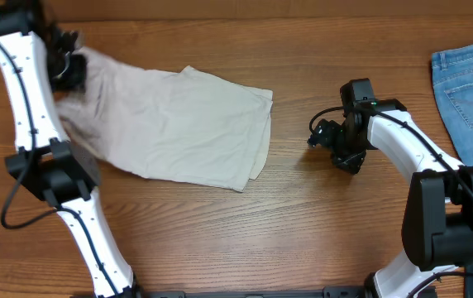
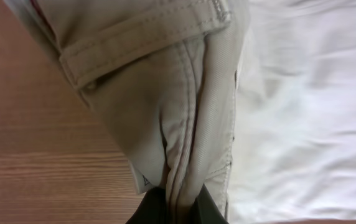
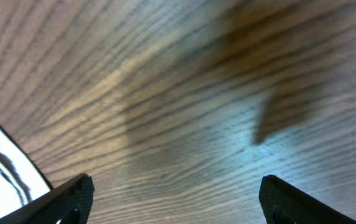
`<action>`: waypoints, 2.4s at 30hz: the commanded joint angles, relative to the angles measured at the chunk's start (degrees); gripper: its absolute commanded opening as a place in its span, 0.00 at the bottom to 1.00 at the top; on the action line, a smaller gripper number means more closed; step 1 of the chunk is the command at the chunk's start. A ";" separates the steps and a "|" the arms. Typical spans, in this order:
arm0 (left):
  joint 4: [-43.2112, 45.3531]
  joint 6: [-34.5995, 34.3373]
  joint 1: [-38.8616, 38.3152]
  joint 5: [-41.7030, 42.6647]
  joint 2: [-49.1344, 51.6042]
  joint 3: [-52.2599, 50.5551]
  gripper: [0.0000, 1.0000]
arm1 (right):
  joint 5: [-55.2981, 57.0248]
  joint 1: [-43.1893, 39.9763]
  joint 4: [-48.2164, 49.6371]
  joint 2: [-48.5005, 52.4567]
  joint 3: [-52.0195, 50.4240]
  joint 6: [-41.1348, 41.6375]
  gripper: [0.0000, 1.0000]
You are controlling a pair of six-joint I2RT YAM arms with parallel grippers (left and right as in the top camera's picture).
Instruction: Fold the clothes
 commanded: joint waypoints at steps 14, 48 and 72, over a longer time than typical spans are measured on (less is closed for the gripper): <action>-0.15 -5.22 -22.80 0.74 -12.44 -0.04 0.04 | -1.42 1.14 2.25 1.20 -0.09 0.48 0.86; 14.49 -5.07 -39.45 5.77 -12.20 -29.75 0.22 | -7.26 1.09 9.88 2.14 -3.93 3.48 0.86; 13.11 -6.73 -27.02 7.54 -12.15 -25.33 0.74 | -21.57 0.63 -9.33 2.03 17.90 -12.11 0.71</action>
